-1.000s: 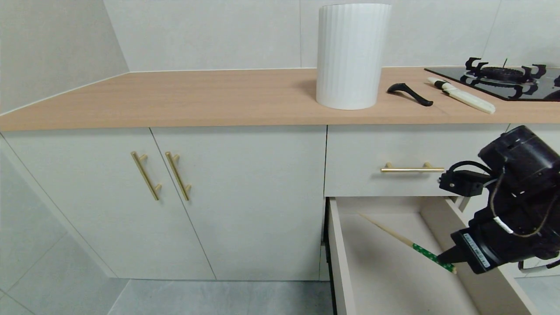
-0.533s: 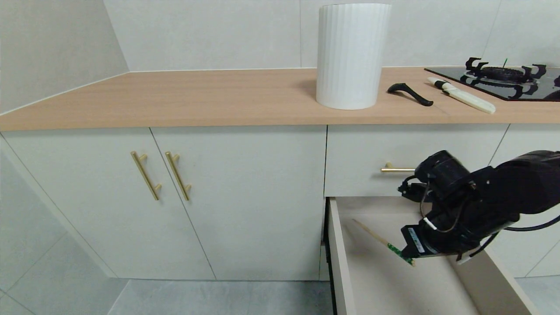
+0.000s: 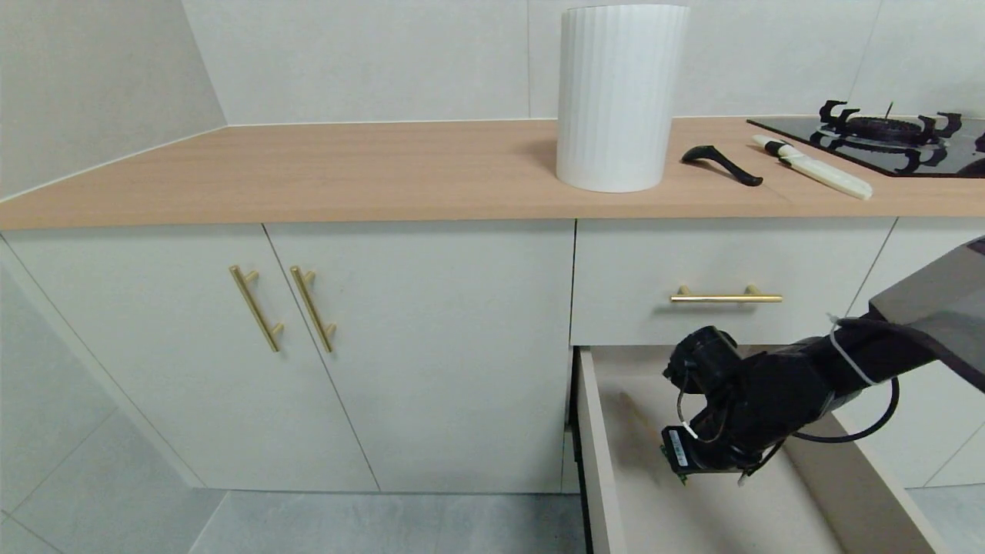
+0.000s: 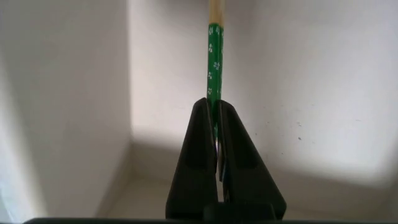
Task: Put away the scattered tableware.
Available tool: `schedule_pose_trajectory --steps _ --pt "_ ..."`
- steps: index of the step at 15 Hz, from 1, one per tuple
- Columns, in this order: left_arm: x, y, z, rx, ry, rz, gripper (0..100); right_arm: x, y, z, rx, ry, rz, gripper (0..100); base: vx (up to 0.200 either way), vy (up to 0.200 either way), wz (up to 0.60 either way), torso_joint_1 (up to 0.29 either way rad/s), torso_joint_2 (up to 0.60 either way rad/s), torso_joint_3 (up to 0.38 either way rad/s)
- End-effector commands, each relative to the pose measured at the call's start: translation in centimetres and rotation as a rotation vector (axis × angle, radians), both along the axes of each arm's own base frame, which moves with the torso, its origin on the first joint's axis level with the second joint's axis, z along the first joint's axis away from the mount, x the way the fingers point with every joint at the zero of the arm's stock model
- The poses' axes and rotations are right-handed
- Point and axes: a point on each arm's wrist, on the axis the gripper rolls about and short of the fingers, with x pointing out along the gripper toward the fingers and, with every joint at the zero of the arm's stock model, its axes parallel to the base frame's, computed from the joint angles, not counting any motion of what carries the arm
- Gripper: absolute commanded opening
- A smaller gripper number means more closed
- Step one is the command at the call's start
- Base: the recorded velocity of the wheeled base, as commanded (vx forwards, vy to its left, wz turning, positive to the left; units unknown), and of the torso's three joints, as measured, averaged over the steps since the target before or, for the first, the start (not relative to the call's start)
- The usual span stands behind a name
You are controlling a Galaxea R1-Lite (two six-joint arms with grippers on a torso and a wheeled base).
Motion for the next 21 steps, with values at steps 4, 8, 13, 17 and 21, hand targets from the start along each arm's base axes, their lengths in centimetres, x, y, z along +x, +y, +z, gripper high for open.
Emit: schedule_pose_trajectory --steps 4,8,13,17,21 --pt "0.0 0.0 0.0 0.0 0.0 0.001 100 0.2 0.2 -4.4 -0.055 0.065 -0.003 0 0.0 0.0 0.0 0.0 0.0 0.0" --pt "0.0 0.0 0.0 0.0 0.0 0.001 100 0.3 0.8 -6.2 -0.101 0.07 0.001 0 0.0 0.0 0.0 0.0 0.0 0.0" --pt "0.0 0.0 0.0 0.0 0.0 0.001 100 0.8 1.0 -7.8 -0.148 0.032 -0.021 0 0.0 0.0 0.0 0.0 0.0 0.0" --pt "0.0 0.0 0.0 0.0 0.0 0.001 100 0.9 1.2 -7.8 -0.147 0.021 -0.017 0 0.0 0.0 0.0 0.0 0.0 0.0" --pt "0.0 0.0 0.0 0.0 0.0 0.001 100 0.9 1.2 -7.8 -0.147 0.02 -0.019 100 0.0 0.0 0.0 0.0 0.0 0.0"
